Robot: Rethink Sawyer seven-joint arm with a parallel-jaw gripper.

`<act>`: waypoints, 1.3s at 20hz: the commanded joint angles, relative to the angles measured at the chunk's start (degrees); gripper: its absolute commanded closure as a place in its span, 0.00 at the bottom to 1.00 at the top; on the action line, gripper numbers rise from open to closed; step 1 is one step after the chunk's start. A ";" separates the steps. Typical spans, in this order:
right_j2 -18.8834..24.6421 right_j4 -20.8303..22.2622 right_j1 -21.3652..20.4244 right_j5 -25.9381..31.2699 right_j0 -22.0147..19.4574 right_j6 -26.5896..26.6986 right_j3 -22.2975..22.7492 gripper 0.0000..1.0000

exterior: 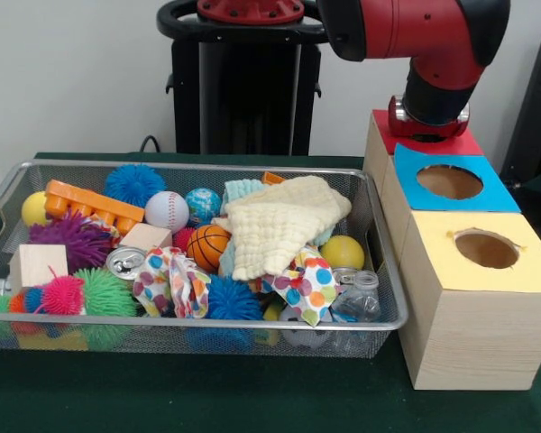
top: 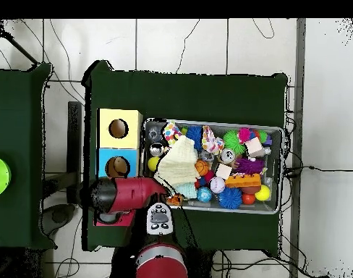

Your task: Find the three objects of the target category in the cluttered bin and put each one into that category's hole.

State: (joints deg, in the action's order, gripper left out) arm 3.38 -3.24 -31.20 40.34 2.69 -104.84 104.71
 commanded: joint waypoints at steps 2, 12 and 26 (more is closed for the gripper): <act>2.01 -1.10 0.90 -6.41 -0.48 -9.10 3.84 0.00; 1.42 -1.17 0.49 -7.98 -0.06 -9.61 3.48 1.00; 1.80 -2.00 -8.46 -0.76 -0.98 -7.70 4.24 1.00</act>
State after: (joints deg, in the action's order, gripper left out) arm 3.30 -3.20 -36.03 37.08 3.08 -104.84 108.19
